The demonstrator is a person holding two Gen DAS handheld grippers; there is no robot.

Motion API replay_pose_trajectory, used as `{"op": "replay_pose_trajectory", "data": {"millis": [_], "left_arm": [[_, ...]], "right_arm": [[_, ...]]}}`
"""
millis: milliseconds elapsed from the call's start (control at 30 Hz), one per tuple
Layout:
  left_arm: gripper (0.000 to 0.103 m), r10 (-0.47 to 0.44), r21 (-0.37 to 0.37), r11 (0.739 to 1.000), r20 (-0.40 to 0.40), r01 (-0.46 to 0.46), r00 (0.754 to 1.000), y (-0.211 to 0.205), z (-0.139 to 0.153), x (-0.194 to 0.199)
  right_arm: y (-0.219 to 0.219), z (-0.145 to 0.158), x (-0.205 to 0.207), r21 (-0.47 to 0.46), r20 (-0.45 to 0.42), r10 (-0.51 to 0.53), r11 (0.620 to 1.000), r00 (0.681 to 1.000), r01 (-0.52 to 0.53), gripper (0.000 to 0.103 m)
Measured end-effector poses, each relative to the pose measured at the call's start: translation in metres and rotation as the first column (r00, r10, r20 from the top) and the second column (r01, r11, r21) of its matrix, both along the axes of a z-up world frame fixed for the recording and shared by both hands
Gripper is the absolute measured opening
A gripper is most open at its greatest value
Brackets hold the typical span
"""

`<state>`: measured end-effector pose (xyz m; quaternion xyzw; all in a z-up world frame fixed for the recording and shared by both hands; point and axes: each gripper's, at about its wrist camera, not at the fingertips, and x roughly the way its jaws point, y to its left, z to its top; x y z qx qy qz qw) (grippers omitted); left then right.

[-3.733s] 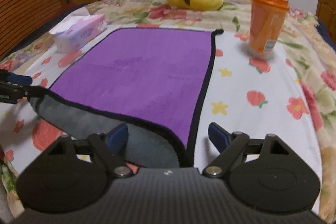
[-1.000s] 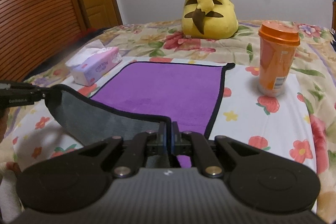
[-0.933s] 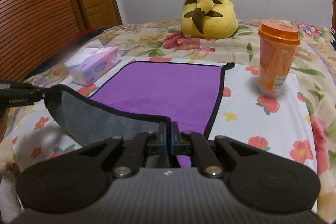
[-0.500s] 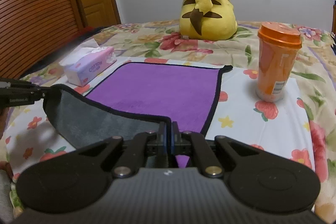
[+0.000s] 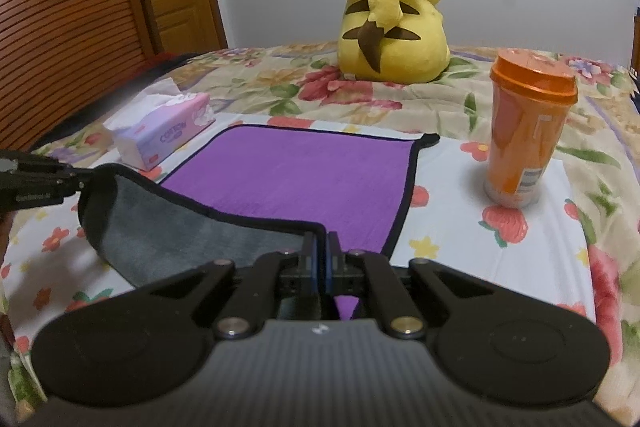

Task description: Fold towel

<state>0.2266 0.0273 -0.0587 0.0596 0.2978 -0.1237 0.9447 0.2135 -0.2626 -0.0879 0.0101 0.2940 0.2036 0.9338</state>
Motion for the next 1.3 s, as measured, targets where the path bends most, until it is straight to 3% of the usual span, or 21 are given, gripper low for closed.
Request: {"op": "replay_pose_trajectory", "data": {"millis": [533,733,967,1300], "left_arm": [[0.008,0.004,-0.026,1.0,0.046,-0.002,0.999,0.001,0.011,0.029],[0.008,0.01,0.01,1.0,0.057,-0.011,0.998,0.001,0.01,0.043],[0.008,0.033,-0.024,0.999,0.073,-0.031,0.997,0.006,0.018,0.059],[0.008,0.04,0.026,0.999,0.112,-0.044,0.993,-0.001,0.024,0.093]], "right_arm": [[0.005,0.006,0.024,-0.056,0.029,0.01,0.998,1.0,-0.008,0.004],[0.008,0.015,0.037,-0.071,0.049,0.015,0.997,0.999,-0.011,0.004],[0.01,0.024,0.054,-0.085,0.078,0.013,0.996,0.997,-0.007,0.004],[0.019,0.037,0.083,-0.146,0.144,0.027,0.989,0.989,-0.006,0.004]]}}
